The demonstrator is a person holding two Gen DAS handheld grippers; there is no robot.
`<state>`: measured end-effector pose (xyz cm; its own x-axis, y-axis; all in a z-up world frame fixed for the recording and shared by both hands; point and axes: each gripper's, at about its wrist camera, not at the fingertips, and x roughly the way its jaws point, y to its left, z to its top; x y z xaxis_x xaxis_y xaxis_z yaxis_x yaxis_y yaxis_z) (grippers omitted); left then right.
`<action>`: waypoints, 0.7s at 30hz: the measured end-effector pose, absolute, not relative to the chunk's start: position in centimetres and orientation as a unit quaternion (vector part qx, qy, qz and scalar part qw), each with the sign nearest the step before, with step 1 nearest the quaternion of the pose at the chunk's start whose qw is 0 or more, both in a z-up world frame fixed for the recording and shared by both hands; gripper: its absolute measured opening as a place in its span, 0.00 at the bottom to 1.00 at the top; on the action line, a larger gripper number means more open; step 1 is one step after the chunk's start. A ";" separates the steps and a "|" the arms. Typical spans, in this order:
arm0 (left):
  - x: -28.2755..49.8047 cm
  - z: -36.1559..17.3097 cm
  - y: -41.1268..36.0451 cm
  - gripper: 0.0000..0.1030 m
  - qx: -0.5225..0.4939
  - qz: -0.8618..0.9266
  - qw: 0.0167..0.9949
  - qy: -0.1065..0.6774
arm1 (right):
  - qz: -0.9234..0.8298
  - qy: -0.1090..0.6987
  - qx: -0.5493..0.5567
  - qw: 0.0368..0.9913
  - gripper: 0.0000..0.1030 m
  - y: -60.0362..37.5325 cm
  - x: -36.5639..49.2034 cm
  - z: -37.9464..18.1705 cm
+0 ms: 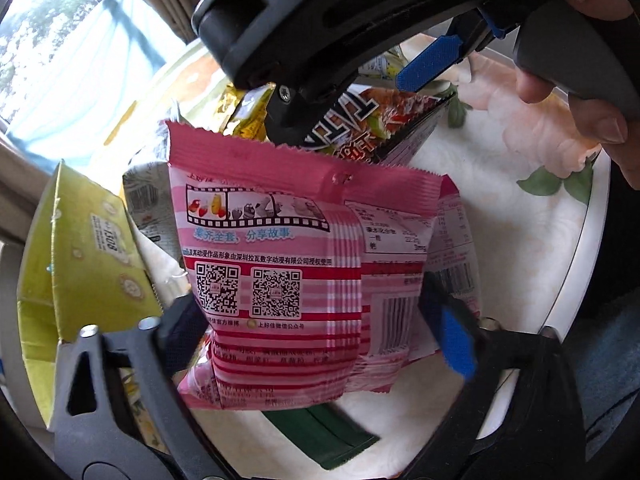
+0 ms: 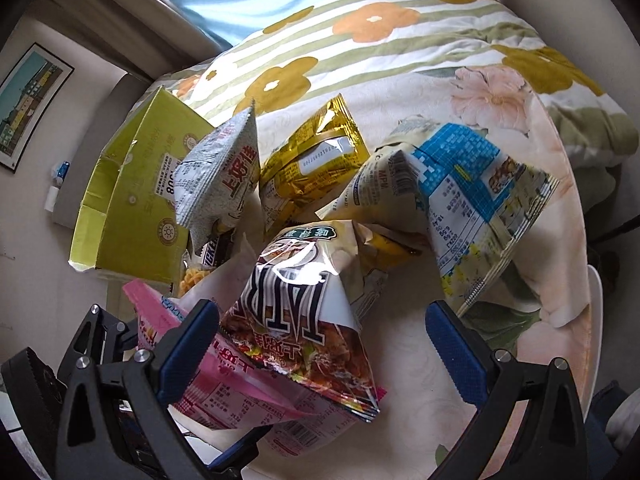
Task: Organize snacks
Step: 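Grasp the pink candy bag with left tool while right tool grasps the TATER bag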
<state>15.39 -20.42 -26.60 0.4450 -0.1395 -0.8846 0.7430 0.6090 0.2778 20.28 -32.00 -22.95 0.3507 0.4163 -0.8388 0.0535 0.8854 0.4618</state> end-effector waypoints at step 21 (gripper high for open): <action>16.5 -24.3 -17.7 0.64 0.296 -0.289 0.793 0.447 | 0.100 0.588 0.246 0.764 1.00 -31.2 23.3 -25.0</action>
